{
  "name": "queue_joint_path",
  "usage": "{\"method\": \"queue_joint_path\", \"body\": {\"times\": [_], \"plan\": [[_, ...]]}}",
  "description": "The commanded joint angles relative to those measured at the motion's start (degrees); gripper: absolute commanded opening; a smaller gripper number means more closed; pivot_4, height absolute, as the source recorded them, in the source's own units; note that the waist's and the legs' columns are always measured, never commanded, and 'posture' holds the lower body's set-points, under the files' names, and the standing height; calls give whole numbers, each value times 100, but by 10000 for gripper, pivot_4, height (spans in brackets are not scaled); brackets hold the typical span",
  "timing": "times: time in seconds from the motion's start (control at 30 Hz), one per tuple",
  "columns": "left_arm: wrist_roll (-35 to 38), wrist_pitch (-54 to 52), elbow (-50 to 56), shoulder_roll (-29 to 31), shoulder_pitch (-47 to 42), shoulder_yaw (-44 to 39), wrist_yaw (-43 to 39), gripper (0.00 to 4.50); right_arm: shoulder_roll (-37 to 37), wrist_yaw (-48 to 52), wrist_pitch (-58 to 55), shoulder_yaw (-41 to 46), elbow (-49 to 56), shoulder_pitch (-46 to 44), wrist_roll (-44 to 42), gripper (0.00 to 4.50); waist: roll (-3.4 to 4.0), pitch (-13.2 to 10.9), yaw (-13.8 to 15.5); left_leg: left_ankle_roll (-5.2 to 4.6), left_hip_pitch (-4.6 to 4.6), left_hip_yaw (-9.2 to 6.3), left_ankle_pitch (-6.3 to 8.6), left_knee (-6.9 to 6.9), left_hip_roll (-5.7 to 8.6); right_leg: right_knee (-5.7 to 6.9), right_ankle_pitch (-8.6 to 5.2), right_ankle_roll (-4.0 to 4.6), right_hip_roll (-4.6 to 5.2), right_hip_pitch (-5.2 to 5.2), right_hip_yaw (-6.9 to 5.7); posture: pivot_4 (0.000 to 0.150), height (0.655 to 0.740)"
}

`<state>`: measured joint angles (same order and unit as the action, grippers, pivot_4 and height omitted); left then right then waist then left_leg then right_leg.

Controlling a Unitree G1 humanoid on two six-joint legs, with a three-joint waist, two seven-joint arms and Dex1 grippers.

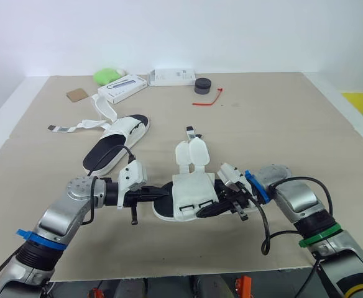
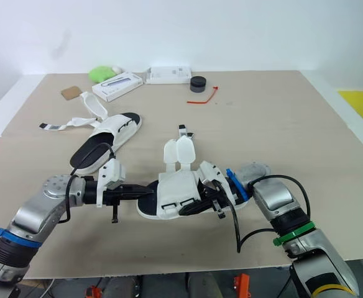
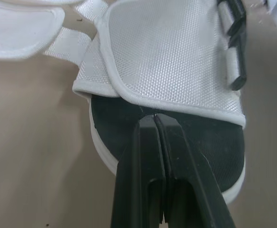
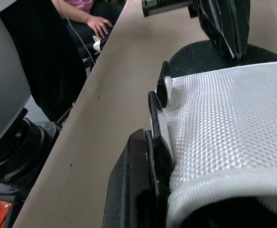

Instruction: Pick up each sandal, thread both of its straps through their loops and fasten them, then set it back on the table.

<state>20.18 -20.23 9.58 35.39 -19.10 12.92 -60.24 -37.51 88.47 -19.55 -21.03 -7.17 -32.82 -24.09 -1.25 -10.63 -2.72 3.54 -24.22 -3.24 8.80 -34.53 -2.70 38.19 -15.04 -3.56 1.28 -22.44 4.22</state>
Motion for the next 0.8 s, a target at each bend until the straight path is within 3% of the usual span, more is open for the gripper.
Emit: {"method": "queue_joint_path", "body": {"times": [0.03, 0.43, 0.8], "plan": [[-279, -3, -122, -77, 103, 139, 171, 516, 179, -49, 38, 218, 14, -111, -22, 0, -2, 2, 0, -1, 1, 0, -1, -2, 0, 0, 2, -2, 0, 1, 0, 1500, 7400], [-290, -90, -776, -375, -552, -199, 431, 516, 741, 185, 759, 317, -1870, -1273, 512, 0, -4, 2, -8, -21, 3, 3, -47, -9, -1, -1, 42, 19, -2, -3, 1, 1500, 7400], [-189, 85, -978, -18, -153, -252, -186, 516, 834, 269, 819, 340, -2049, -1221, 568, 0, -3, 1, -7, -17, -2, 1, -46, 9, 0, -1, 46, -1, -3, -10, 2, 1500, 7400]]}}
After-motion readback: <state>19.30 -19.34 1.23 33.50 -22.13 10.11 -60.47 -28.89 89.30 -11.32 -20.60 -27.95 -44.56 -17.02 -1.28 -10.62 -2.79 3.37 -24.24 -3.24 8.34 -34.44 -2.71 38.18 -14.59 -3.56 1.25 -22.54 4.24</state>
